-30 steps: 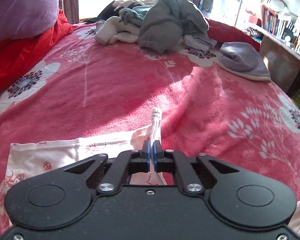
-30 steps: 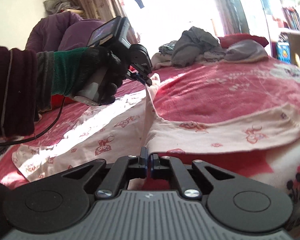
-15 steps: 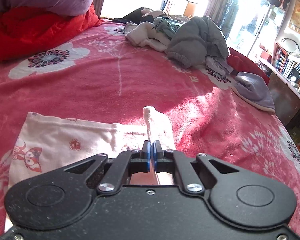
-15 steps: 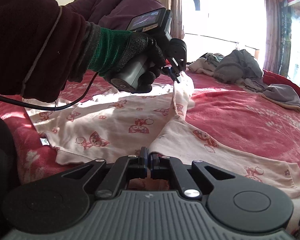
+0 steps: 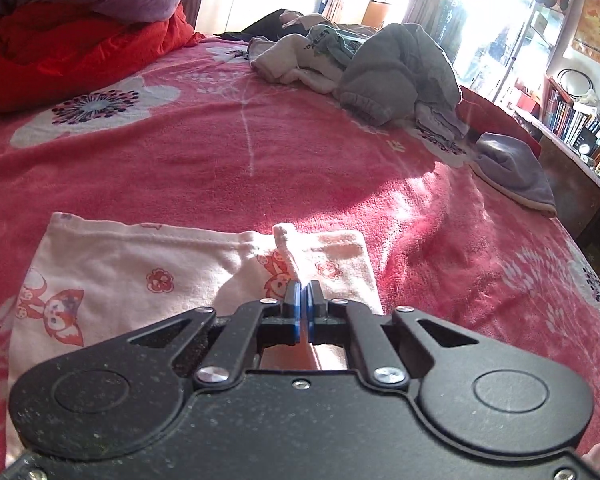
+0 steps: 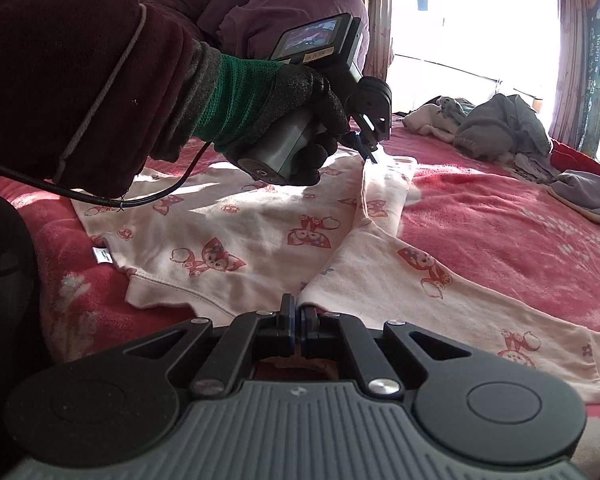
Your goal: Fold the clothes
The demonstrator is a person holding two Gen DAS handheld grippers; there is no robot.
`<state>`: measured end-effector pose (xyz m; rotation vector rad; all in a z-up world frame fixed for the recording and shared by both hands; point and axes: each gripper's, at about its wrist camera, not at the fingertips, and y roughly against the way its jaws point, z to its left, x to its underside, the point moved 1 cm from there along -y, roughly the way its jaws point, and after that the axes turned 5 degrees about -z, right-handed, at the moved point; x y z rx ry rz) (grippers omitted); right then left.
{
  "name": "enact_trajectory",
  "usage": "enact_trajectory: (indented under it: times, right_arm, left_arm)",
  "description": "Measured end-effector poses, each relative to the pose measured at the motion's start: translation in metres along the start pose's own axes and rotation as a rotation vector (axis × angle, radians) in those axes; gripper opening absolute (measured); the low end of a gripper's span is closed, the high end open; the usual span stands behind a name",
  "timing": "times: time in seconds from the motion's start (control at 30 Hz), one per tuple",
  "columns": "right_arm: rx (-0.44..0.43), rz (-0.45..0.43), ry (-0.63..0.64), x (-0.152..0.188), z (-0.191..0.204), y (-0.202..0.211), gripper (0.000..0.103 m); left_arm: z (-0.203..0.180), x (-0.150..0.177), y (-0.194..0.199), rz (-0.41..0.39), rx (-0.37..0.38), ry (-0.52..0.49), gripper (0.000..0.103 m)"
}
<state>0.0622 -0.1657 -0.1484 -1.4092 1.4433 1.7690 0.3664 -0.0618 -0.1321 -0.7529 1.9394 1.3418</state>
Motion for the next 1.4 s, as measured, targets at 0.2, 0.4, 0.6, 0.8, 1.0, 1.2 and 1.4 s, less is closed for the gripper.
enact_trajectory:
  times: [0.2,0.4,0.6,0.8,1.0,1.2,1.4]
  right_arm:
    - [0.013,0.02,0.001,0.001,0.001,-0.004,0.005]
    - [-0.027,0.048,-0.034,0.004,-0.001,-0.009,0.018]
    - [-0.031,0.034,-0.013,0.007,0.004,-0.007,0.025]
    - [-0.006,0.022,0.041,0.009,0.01,-0.004,0.029]
    - [0.007,0.012,0.06,0.01,0.011,-0.004,0.031]
    - [0.003,0.014,0.041,0.01,0.005,-0.003,0.037]
    - [-0.007,0.02,0.022,0.009,0.004,-0.006,0.039]
  left_arm:
    - [0.002,0.001,-0.003,-0.001,-0.019,-0.032,0.002]
    - [-0.005,-0.001,0.007,-0.015,-0.106,-0.116,0.017]
    - [-0.073,0.005,0.057,0.043,0.184,-0.315,0.021]
    - [-0.182,0.056,0.093,0.198,0.575,-0.641,0.025]
    - [-0.25,0.104,0.078,0.295,0.592,-0.864,0.025]
    - [-0.267,0.098,0.045,0.389,0.624,-0.884,0.025]
    - [-0.28,0.097,0.018,0.519,0.649,-0.884,0.027]
